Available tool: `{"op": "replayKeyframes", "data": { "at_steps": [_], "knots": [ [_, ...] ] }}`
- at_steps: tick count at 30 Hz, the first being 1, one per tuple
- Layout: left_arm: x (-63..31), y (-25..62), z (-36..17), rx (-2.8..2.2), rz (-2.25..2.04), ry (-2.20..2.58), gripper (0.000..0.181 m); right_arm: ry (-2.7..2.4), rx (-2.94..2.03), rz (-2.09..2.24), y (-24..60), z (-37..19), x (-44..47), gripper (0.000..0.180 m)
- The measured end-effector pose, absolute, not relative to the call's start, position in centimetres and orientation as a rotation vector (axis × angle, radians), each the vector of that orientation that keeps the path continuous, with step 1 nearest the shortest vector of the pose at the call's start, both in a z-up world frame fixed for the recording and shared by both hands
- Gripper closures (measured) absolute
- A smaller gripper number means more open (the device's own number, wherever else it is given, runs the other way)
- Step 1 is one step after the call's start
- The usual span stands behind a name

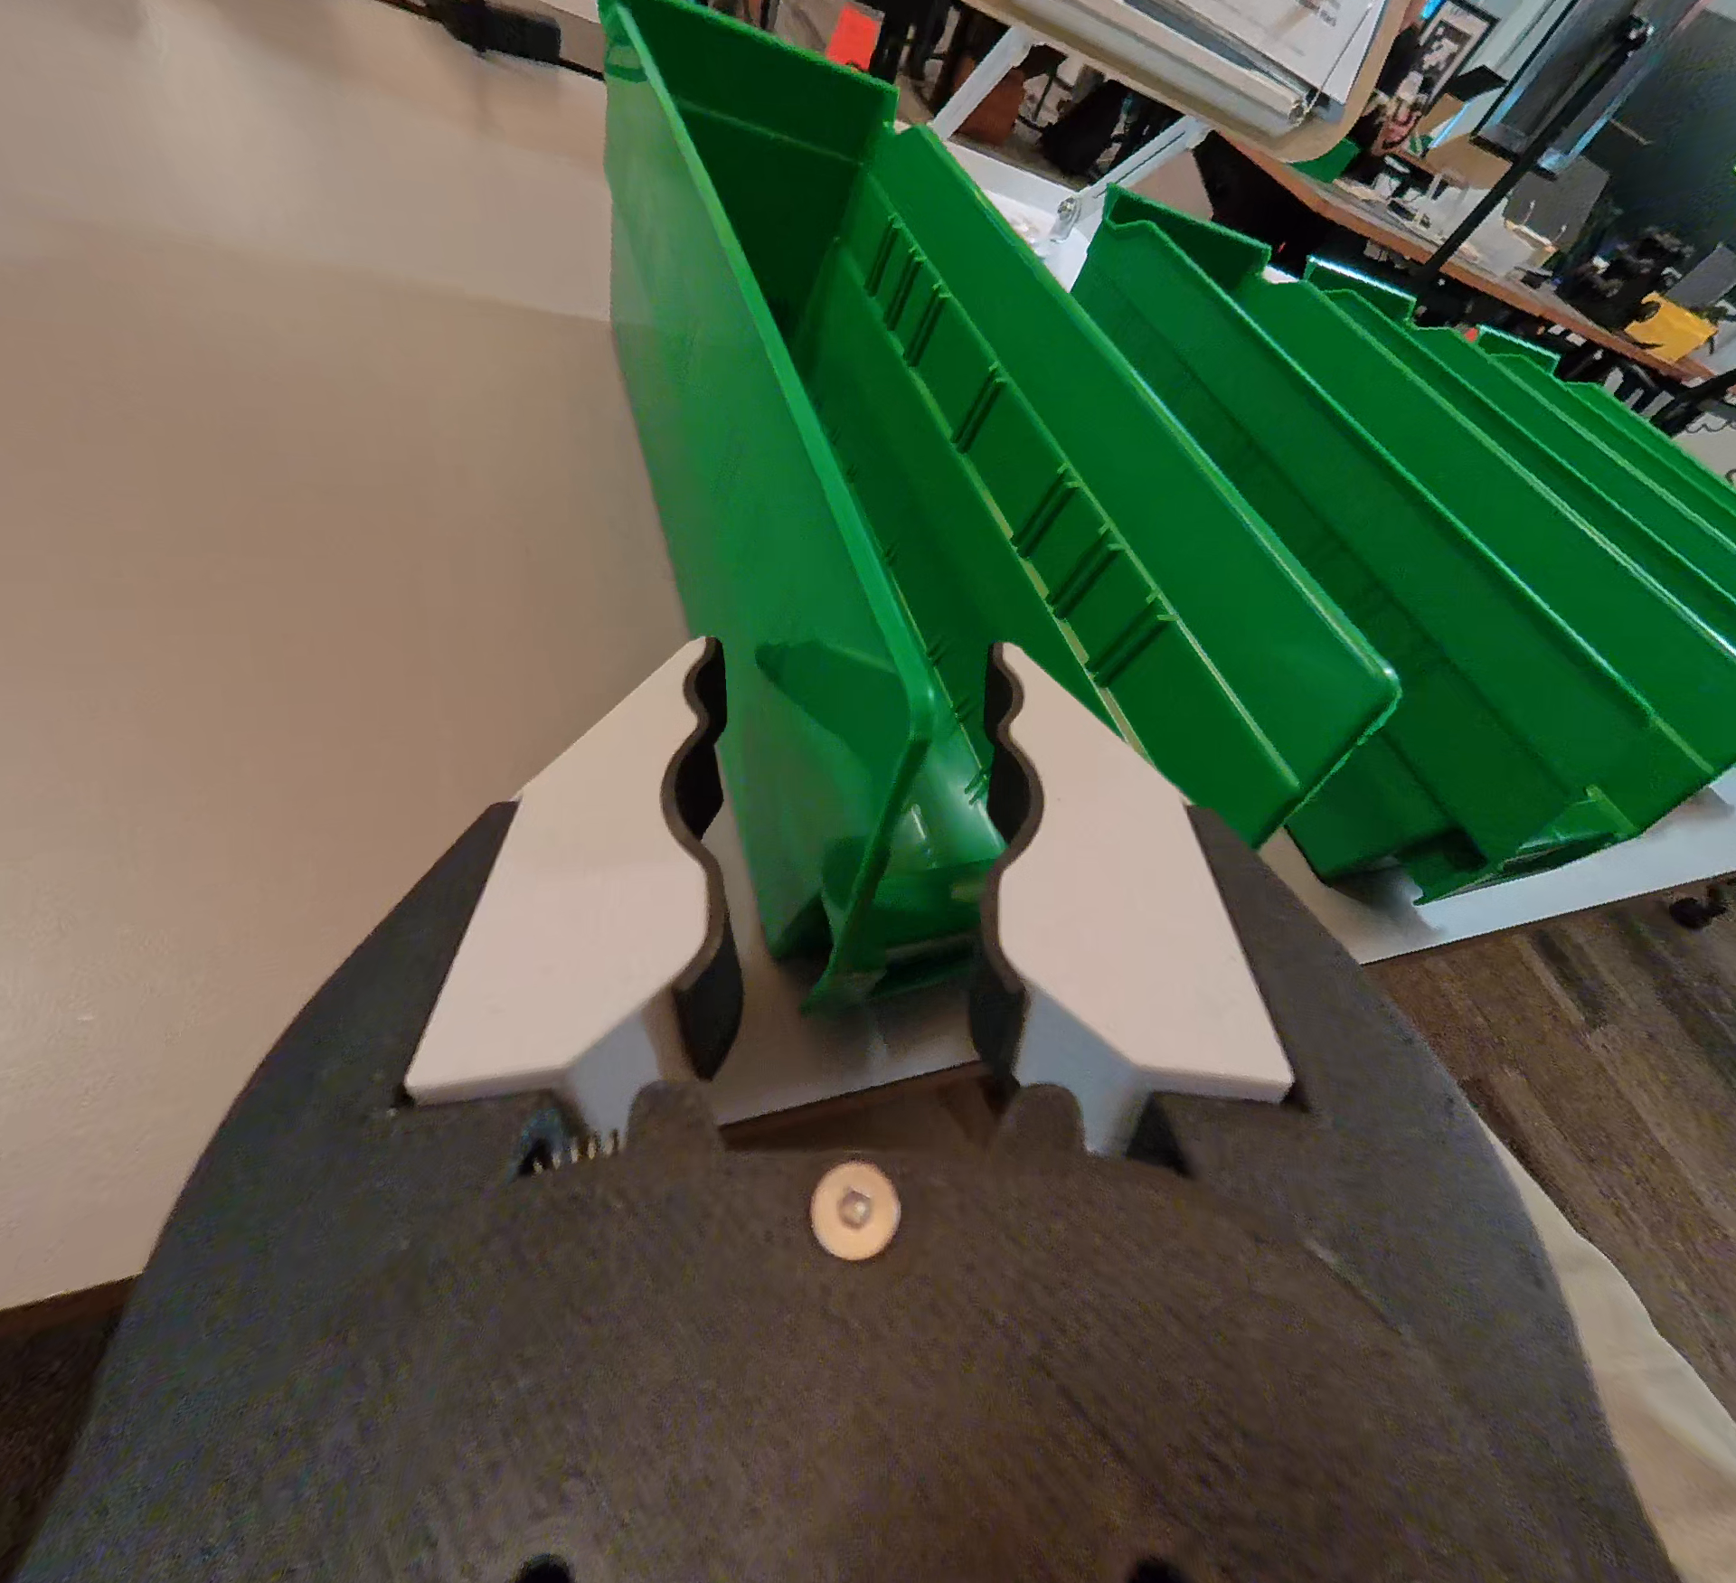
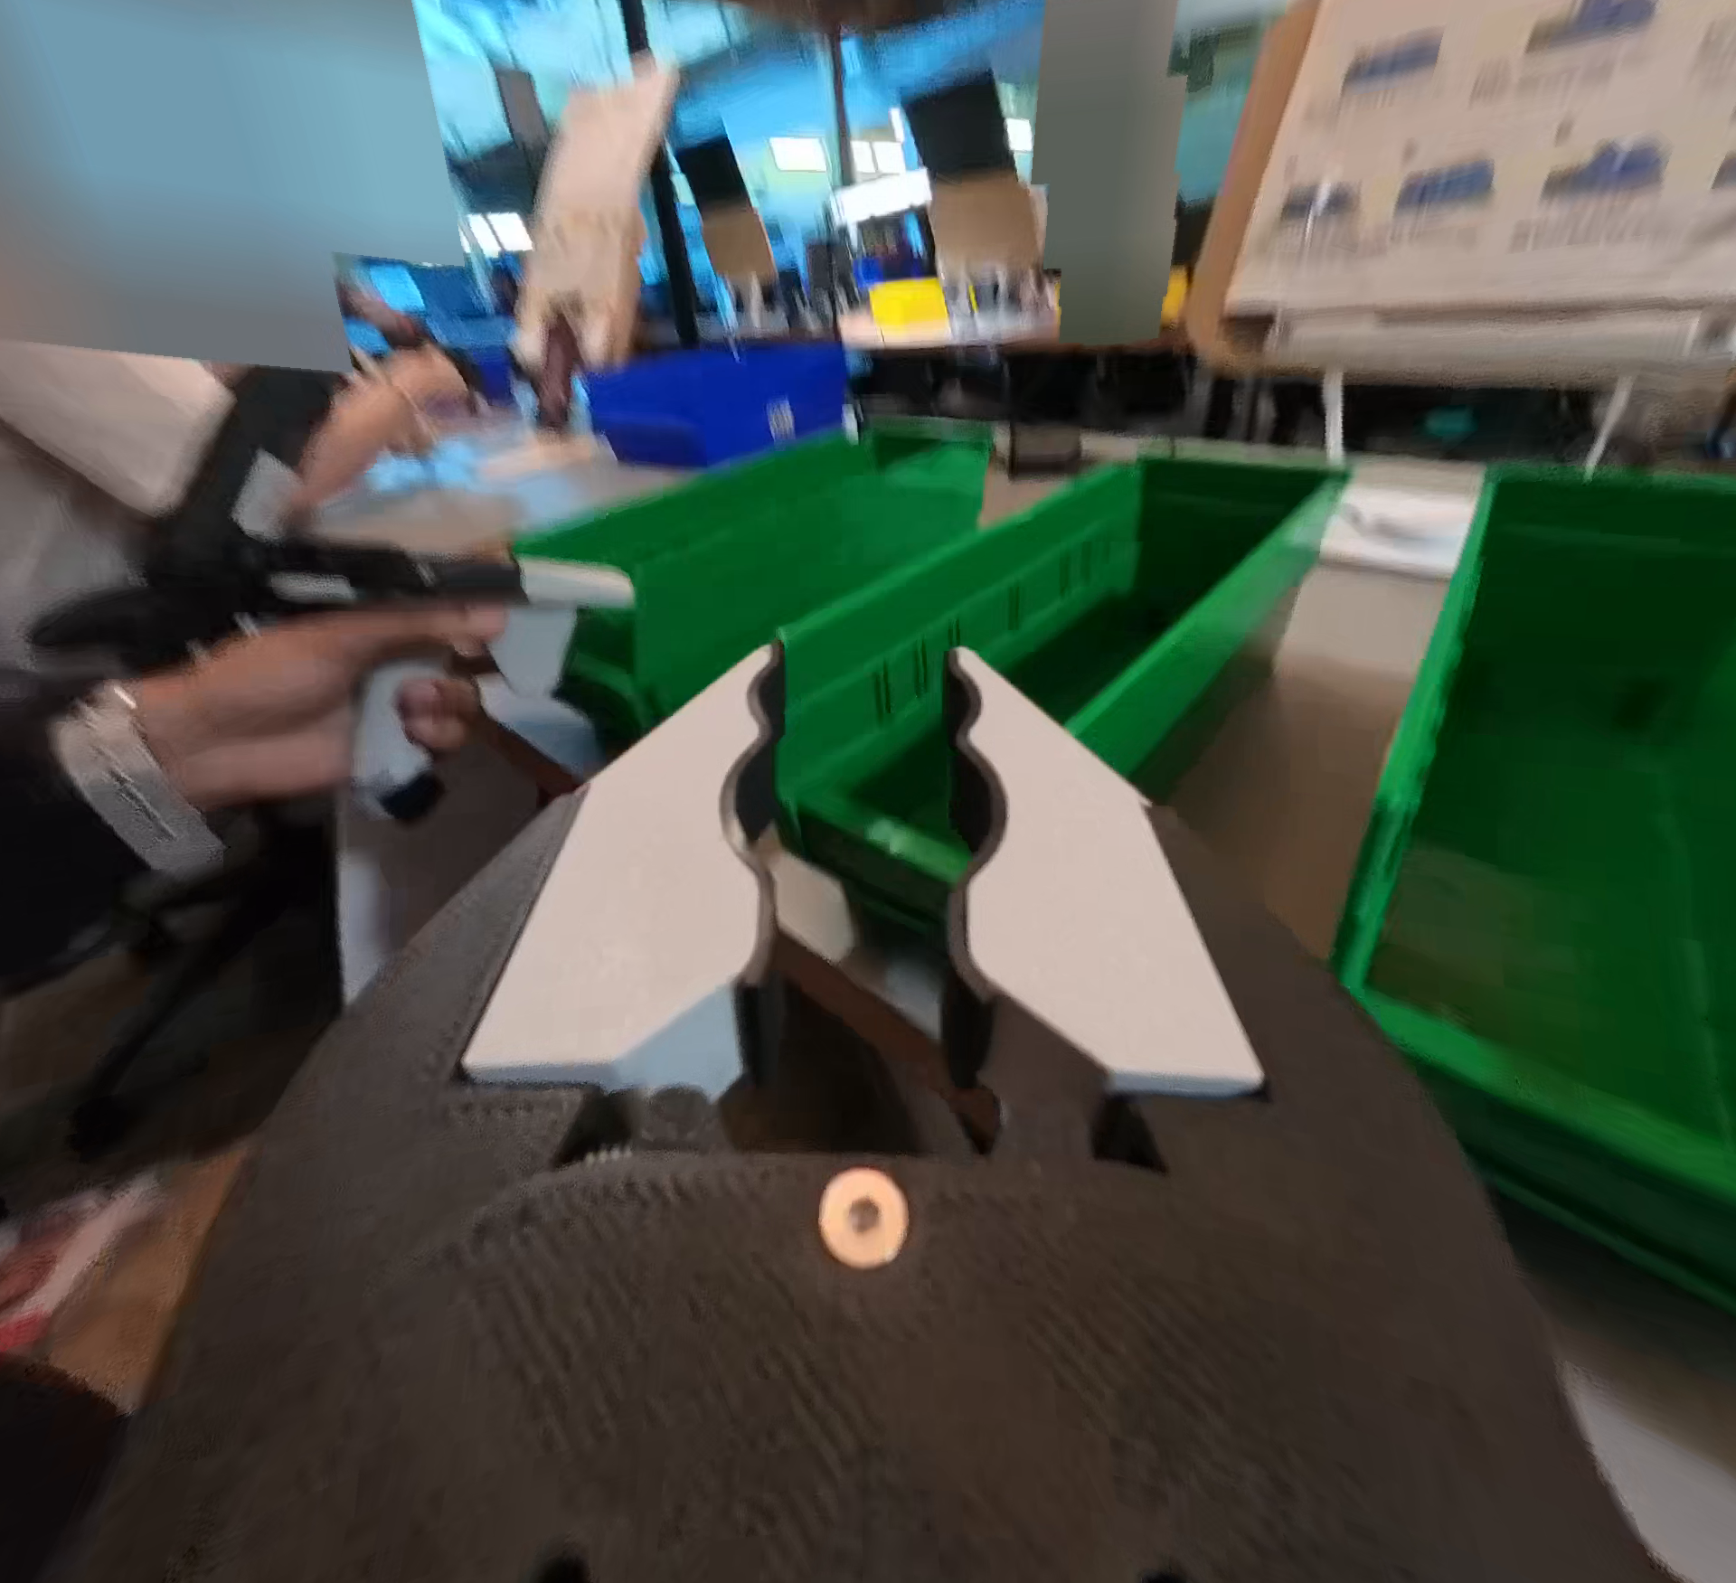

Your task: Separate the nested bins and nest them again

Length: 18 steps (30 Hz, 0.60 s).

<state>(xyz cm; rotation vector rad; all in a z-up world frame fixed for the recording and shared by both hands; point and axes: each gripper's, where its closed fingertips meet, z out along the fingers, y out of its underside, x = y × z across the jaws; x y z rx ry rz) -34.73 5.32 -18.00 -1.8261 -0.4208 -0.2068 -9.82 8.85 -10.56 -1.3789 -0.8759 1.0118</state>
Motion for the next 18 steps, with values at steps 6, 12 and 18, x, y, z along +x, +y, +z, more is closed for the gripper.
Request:
{"op": "replayKeyframes", "data": {
  "at_steps": [6,12,18],
  "knots": [
    [-34.4,5.3,-17.0,-1.812,-0.055,-0.298,0.125,-0.469,-1.211,0.870,17.0,-4.5,0.6,0.149],
    [-33.8,5.7,-17.1,-1.824,-0.022,-0.255,0.118,-0.080,-1.331,0.304,27.5,-6.3,17.1,0.135],
    [-34.4,5.5,-16.9,-1.807,-0.024,-0.314,0.111,0.000,-1.691,0.374,32.2,-14.1,19.6,0.120]
  ]
}}
